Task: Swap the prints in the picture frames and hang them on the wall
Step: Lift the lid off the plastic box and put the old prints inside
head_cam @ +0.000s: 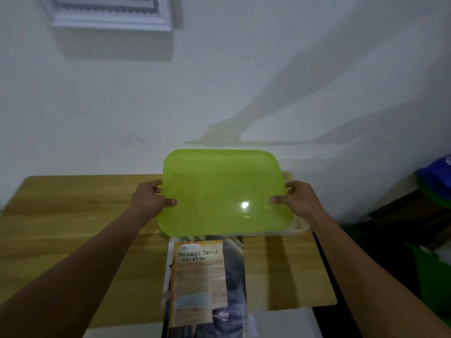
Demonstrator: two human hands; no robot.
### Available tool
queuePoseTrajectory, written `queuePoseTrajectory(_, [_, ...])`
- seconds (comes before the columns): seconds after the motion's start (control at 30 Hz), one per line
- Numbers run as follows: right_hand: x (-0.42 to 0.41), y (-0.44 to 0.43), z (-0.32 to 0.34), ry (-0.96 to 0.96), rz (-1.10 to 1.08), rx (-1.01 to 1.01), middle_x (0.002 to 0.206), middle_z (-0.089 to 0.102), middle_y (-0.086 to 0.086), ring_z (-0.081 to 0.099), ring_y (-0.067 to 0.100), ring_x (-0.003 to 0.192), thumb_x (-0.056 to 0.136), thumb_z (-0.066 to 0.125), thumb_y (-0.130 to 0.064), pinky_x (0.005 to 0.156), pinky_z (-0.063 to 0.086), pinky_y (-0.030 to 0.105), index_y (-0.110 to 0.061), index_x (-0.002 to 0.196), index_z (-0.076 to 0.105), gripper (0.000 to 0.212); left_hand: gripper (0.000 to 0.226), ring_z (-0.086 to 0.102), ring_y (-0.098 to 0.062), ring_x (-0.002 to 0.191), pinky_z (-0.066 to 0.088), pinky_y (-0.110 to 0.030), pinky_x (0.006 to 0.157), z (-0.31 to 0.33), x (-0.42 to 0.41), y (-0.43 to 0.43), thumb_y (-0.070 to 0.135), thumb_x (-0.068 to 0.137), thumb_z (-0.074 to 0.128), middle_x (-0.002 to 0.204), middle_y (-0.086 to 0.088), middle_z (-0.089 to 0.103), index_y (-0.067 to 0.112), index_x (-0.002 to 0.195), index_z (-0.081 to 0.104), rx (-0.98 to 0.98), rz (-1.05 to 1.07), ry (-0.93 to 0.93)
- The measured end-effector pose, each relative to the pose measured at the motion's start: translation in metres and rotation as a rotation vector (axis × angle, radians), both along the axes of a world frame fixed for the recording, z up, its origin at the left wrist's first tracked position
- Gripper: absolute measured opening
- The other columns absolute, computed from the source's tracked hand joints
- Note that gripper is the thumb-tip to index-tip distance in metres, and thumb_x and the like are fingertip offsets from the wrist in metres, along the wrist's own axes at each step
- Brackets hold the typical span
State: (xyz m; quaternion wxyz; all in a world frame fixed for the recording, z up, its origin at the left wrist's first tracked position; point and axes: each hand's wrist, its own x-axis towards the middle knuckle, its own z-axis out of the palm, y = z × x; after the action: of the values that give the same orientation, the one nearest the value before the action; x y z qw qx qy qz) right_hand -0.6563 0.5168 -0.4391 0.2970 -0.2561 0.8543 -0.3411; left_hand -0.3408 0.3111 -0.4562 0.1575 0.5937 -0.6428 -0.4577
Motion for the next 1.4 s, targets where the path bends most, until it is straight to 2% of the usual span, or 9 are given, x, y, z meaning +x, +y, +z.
queuePoseTrajectory(0.17, [0.091,-0.036,0.008,-0.01,0.017,-0.029,0.078,0.052,-0.008,0.056,0.014,0.075,0.067,0.09,-0.014,0.066,0.042,0.027,0.002,0.13,0.054,0.074,0.085,0.061,-0.032,0.109,0.05,-0.048,0.097,0.006,0.095,-0.031,0.005,0.058,0.091,0.117,-0.014,0.063,0.011,0.135,0.056,0.021,0.029,0.016])
queuePoseTrajectory(0.37, [0.206,-0.098,-0.012,-0.032,0.066,-0.048,0.095,0.057,0.003,0.057,0.022,0.09,0.07,0.089,-0.018,0.076,0.043,0.03,0.001,0.135,0.051,0.078,0.087,0.063,-0.033,0.108,0.051,-0.05,0.096,-0.002,0.214,-0.088,0.002,0.058,0.09,0.118,-0.017,0.064,0.008,0.136,0.054,0.027,0.054,0.002])
queuePoseTrajectory(0.47, [0.256,-0.129,-0.033,-0.058,0.079,-0.041,0.089,0.056,-0.002,0.059,0.024,0.092,0.07,0.089,-0.017,0.077,0.048,0.036,0.002,0.132,0.054,0.074,0.088,0.059,-0.032,0.113,0.049,-0.049,0.097,-0.012,0.263,-0.119,0.002,0.06,0.089,0.124,-0.018,0.062,0.006,0.139,0.051,0.031,0.054,-0.034])
queuePoseTrajectory(0.63, [0.311,-0.178,-0.071,-0.099,0.118,-0.009,0.104,0.054,0.003,0.059,0.025,0.097,0.071,0.089,-0.023,0.079,0.051,0.037,-0.001,0.136,0.051,0.079,0.09,0.059,-0.031,0.114,0.049,-0.047,0.097,-0.039,0.322,-0.164,0.017,0.057,0.091,0.127,-0.015,0.062,0.01,0.138,0.053,0.049,0.004,-0.146])
queuePoseTrajectory(0.87, [0.346,-0.226,-0.11,-0.092,0.099,0.047,0.091,0.063,0.006,0.063,0.026,0.087,0.066,0.089,-0.01,0.081,0.055,0.045,0.0,0.123,0.061,0.064,0.079,0.054,-0.034,0.122,0.044,-0.039,0.095,-0.073,0.349,-0.197,0.012,0.068,0.087,0.135,-0.019,0.056,0.004,0.138,0.052,0.03,-0.002,-0.248])
queuePoseTrajectory(0.93, [0.349,-0.235,-0.121,-0.077,0.103,0.039,0.098,0.067,0.01,0.066,0.029,0.092,0.065,0.09,-0.012,0.083,0.056,0.048,-0.002,0.123,0.063,0.065,0.074,0.055,-0.034,0.12,0.044,-0.038,0.093,-0.083,0.352,-0.203,0.017,0.068,0.087,0.133,-0.019,0.058,0.004,0.134,0.056,-0.005,0.001,-0.279])
queuePoseTrajectory(1.03, [0.354,-0.243,-0.132,-0.065,0.13,0.031,0.102,0.07,0.007,0.067,0.024,0.088,0.068,0.089,-0.012,0.076,0.056,0.037,-0.005,0.119,0.066,0.057,0.078,0.051,-0.035,0.125,0.041,-0.04,0.1,-0.094,0.352,-0.204,0.022,0.071,0.086,0.137,-0.018,0.055,0.004,0.138,0.051,-0.018,0.039,-0.316])
queuePoseTrajectory(1.13, [0.356,-0.242,-0.138,-0.085,0.131,0.042,0.106,0.073,0.009,0.069,0.024,0.09,0.071,0.086,-0.009,0.077,0.056,0.037,-0.008,0.113,0.069,0.045,0.075,0.051,-0.036,0.125,0.041,-0.042,0.101,-0.101,0.35,-0.206,0.023,0.074,0.084,0.136,-0.018,0.056,0.006,0.139,0.051,-0.021,0.017,-0.342])
queuePoseTrajectory(1.4, [0.354,-0.228,-0.114,0.033,0.222,0.071,0.126,0.062,0.011,0.061,0.027,0.114,0.079,0.082,-0.025,0.078,0.044,0.028,-0.007,0.139,0.051,0.069,0.067,0.054,-0.04,0.118,0.043,-0.045,0.096,-0.091,0.337,-0.189,0.025,0.077,0.08,0.127,-0.024,0.06,0.005,0.136,0.054,-0.181,-0.046,-0.384])
